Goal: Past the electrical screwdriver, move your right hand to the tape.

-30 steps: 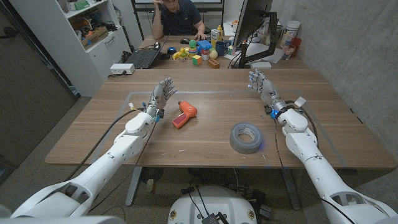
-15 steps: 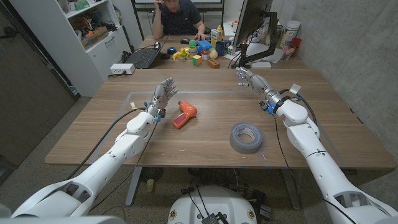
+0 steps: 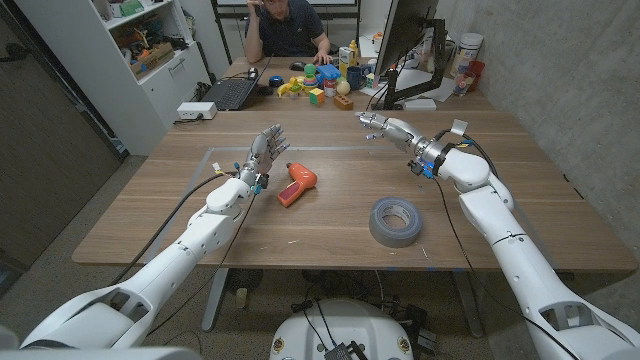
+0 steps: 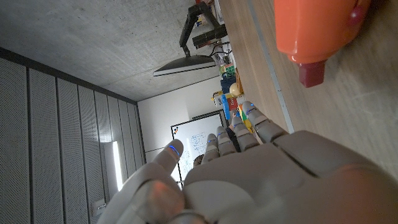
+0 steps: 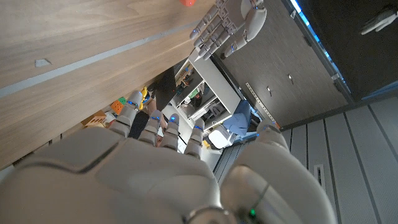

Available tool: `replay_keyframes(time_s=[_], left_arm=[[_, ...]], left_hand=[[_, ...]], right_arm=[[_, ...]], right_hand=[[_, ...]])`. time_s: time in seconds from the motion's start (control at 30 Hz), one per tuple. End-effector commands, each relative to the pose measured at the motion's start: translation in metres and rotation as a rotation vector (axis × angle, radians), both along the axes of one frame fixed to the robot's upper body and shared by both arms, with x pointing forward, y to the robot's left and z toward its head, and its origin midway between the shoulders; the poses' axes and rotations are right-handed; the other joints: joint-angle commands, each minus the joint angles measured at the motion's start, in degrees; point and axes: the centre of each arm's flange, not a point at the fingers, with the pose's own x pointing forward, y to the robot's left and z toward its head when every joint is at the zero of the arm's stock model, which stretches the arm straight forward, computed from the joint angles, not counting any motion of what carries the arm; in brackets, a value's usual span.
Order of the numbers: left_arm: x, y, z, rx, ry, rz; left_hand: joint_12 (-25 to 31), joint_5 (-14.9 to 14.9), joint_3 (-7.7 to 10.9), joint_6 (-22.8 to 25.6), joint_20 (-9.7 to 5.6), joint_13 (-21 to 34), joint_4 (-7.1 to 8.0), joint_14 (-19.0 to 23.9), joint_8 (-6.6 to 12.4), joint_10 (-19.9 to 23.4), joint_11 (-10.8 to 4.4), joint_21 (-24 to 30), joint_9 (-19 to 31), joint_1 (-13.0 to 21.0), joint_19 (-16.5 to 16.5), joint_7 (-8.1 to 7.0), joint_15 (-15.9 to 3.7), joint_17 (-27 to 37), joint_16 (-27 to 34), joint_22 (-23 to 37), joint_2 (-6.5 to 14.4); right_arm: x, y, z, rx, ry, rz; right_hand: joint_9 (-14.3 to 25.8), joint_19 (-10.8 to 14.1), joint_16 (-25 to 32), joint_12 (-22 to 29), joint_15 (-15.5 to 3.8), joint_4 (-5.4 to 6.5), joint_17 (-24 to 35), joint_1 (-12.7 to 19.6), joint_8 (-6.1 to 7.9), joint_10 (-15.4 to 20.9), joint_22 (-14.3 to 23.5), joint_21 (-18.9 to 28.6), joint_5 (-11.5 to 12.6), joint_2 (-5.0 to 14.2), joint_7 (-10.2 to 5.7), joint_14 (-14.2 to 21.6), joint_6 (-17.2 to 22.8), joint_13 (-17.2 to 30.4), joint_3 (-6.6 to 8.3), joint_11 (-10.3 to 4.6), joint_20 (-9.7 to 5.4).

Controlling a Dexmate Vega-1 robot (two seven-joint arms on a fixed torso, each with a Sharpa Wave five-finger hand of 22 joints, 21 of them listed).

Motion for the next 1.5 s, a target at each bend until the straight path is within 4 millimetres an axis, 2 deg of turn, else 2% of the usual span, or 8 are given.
replay_keyframes(time_s=[0.03,0.2,0.4,0.47,0.57,0.77,1.07,1.5], left_arm=[[0.003,-0.004,0.000,0.007,0.011,-0.004],[0.005,-0.006,0.000,0.005,0.013,-0.010],[0.008,-0.009,0.001,0.010,0.016,-0.020],[0.009,-0.010,0.000,0.012,0.019,-0.021],[0.010,-0.010,0.000,0.012,0.021,-0.023],[0.011,-0.010,-0.001,0.015,0.030,-0.025],[0.014,-0.010,-0.001,0.014,0.033,-0.030],[0.020,-0.012,-0.001,0.018,0.038,-0.045]], left_hand=[[0.4,0.2,0.18,0.1,-1.40,0.2,-0.01,0.8,0.18,0.1,-0.46,0.0,0.2,-0.1,0.5,-0.53,-3.05,0.1,0.4,0.1,5.4],[0.4,0.2,0.15,0.1,-1.38,0.2,0.01,0.8,0.18,0.1,-0.40,-0.1,0.2,-0.1,0.6,-0.46,-3.04,0.2,0.4,0.1,5.4],[0.4,0.2,0.14,0.0,-1.40,0.2,0.01,0.8,0.17,0.1,-0.46,-0.2,0.2,-0.1,0.6,-0.48,-3.03,0.1,0.4,0.1,5.4],[0.4,0.2,0.13,0.0,-1.40,0.2,0.01,0.8,0.17,0.1,-0.42,-0.2,0.2,-0.1,0.6,-0.45,-3.06,0.1,0.4,0.1,5.4],[0.4,0.2,0.12,0.0,-1.41,0.2,0.02,0.8,0.17,0.1,-0.48,-0.2,0.2,-0.1,0.6,-0.47,-3.06,0.2,0.4,0.1,5.4],[0.4,0.2,0.11,0.0,-1.41,0.2,0.03,0.8,0.16,0.2,-0.49,-0.3,0.2,-0.1,0.6,-0.45,-3.01,0.1,0.4,0.1,5.4],[0.3,0.2,0.09,0.0,-1.45,0.2,0.04,0.8,0.16,0.1,-0.46,-0.4,0.2,-0.1,0.7,-0.44,-3.06,0.2,0.4,0.1,5.4],[0.3,0.2,0.06,0.0,-1.44,0.2,0.05,0.8,0.15,0.1,-0.46,-0.4,0.2,-0.2,0.7,-0.45,-3.04,0.2,0.4,0.1,5.4]], right_arm=[[-0.026,0.014,-0.003,-0.253,-0.027,-0.133],[-0.040,0.015,-0.014,-0.336,-0.046,-0.241],[-0.053,0.020,-0.027,-0.406,-0.057,-0.317],[-0.057,0.023,-0.030,-0.425,-0.057,-0.336],[-0.062,0.028,-0.035,-0.466,-0.059,-0.368],[-0.073,0.037,-0.041,-0.523,-0.055,-0.407],[-0.091,0.050,-0.056,-0.635,-0.033,-0.481],[-0.114,0.068,-0.079,-0.822,-0.009,-0.692]], right_hand=[[0.4,0.2,-1.0,-0.5,0.41,-0.91,0.2,1.8,-0.04,-2.6,0.1,-1.7,0.7,-0.31,-0.13,-1.6,-1.0,0.4,-0.57,-0.32,0.18],[0.8,-0.7,-2.6,-0.7,1.05,-1.32,0.4,2.7,-0.43,-7.9,0.1,-4.7,1.2,-0.62,-0.13,-4.3,-3.8,0.8,-2.27,-1.71,0.25],[0.9,-1.4,-3.6,-0.6,1.75,-1.26,0.6,2.8,-0.51,-10.3,0.1,-6.4,1.4,-0.58,-0.14,-6.2,-5.3,1.0,-3.19,-1.74,0.28],[1.2,-2.7,-4.3,-0.1,2.15,-0.88,0.8,2.6,-0.43,-12.1,0.2,-8.7,1.5,-0.30,-0.19,-7.6,-7.3,1.3,-4.46,-1.81,0.29],[1.4,-3.9,-5.6,-0.5,2.80,-0.51,0.9,2.3,-0.53,-15.5,0.2,-10.4,1.4,-0.07,-0.14,-10.7,-9.0,1.5,-5.45,-1.25,0.32],[1.6,-5.3,-6.1,-0.6,3.63,-0.20,1.1,2.1,-0.67,-18.9,0.3,-12.6,1.3,0.02,-0.15,-12.6,-11.6,1.9,-6.70,-0.52,0.33],[1.8,-6.0,-6.6,-0.5,4.01,-0.01,1.3,2.0,-0.70,-21.1,0.4,-13.9,1.1,0.07,-0.17,-14.4,-13.4,2.1,-7.53,-0.12,0.34],[2.3,-7.9,-7.1,-0.6,5.71,0.56,1.7,1.9,-0.60,-28.6,0.6,-17.3,0.8,0.65,-0.16,-19.1,-18.0,2.9,-9.62,2.42,0.38]])
